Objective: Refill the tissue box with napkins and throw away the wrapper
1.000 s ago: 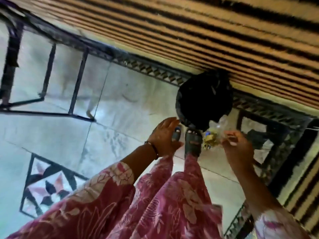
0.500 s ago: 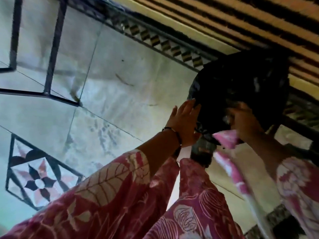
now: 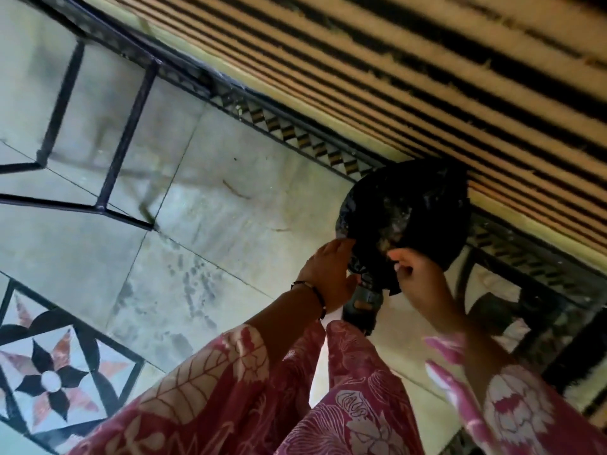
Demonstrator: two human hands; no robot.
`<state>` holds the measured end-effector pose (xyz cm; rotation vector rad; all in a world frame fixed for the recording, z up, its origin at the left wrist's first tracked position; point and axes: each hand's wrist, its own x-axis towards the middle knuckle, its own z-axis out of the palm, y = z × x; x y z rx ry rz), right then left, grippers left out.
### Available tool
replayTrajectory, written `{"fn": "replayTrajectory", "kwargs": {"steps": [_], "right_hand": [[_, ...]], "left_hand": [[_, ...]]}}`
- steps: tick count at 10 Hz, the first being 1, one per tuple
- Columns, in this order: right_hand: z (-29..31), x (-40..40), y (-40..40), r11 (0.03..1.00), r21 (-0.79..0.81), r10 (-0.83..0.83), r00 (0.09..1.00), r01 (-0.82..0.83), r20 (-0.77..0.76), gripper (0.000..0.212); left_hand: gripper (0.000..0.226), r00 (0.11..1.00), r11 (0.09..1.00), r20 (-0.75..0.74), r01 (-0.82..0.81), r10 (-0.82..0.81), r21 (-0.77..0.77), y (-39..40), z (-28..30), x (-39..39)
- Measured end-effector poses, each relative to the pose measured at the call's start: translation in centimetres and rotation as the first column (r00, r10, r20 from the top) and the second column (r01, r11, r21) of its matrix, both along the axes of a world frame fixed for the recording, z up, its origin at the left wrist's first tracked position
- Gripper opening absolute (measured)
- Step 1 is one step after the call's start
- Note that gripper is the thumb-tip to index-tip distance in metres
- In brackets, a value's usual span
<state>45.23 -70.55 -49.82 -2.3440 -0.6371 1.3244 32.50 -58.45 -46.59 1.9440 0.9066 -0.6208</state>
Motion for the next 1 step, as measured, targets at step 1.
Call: {"fn": "replayTrajectory", "kwargs": {"steps": [1], "right_hand": [[7.12,-0.96,-0.51,0.997,0.054,-0.060,0.997,0.062,-0.043,0.026]], "left_hand": [[0.057,0.998,0.998,0.020,-0.061,0.062,-0.030,-0.60,5.77,-0.06]]}}
